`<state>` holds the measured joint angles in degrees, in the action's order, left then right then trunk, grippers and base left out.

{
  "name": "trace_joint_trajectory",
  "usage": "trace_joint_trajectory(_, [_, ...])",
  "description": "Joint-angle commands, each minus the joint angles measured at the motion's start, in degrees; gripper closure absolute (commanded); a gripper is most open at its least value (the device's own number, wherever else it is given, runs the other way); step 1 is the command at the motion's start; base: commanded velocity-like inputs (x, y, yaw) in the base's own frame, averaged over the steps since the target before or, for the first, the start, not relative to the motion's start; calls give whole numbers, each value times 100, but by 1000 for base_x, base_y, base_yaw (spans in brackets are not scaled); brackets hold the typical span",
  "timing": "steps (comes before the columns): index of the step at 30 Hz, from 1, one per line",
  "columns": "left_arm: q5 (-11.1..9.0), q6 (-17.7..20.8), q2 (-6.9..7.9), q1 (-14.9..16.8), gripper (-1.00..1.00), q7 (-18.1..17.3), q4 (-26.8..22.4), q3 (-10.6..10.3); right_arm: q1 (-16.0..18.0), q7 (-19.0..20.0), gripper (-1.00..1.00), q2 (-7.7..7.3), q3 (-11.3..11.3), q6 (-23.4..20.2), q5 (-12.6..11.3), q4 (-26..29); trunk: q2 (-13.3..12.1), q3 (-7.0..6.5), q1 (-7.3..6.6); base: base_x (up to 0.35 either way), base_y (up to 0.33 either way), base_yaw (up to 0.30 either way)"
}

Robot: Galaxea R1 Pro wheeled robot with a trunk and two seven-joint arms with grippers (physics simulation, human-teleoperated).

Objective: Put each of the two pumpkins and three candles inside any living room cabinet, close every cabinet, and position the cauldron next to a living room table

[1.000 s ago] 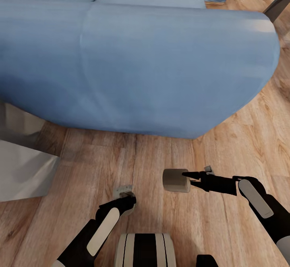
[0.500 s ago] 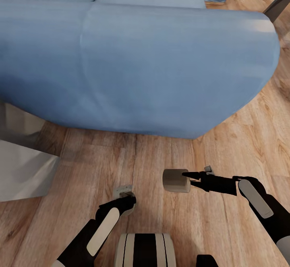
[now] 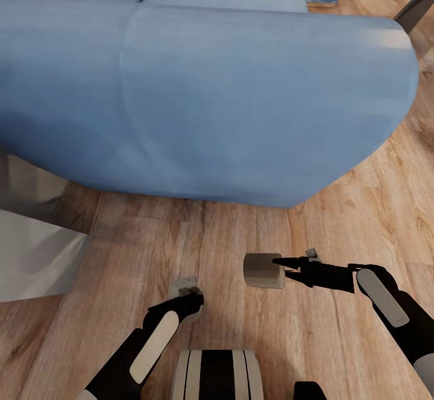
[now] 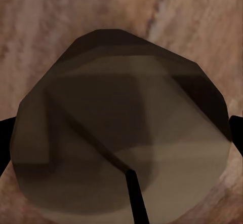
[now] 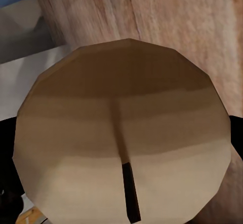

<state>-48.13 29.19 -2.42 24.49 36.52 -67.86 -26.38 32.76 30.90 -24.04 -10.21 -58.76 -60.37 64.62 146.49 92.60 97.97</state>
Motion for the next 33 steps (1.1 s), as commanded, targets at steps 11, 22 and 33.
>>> trace_joint_trajectory(11, [-60, 8, -4, 3, 100, 54, -63, -25, 3, 40, 100, -3, 1, -4, 31, -2, 1, 3, -1, 0, 0, 0])
trace_joint_trajectory(22, [-82, 58, -4, 3, 100, 48, -119, -32, 3, 39, 100, -4, 10, -4, 25, -2, -5, -107, -14, 0, 0, 0])
trace_joint_trajectory(33, [-105, 131, 44, 3, 100, 45, -369, -1, 3, 19, 100, 4, 20, -4, 27, -6, -20, -351, -42, 0, 0, 0])
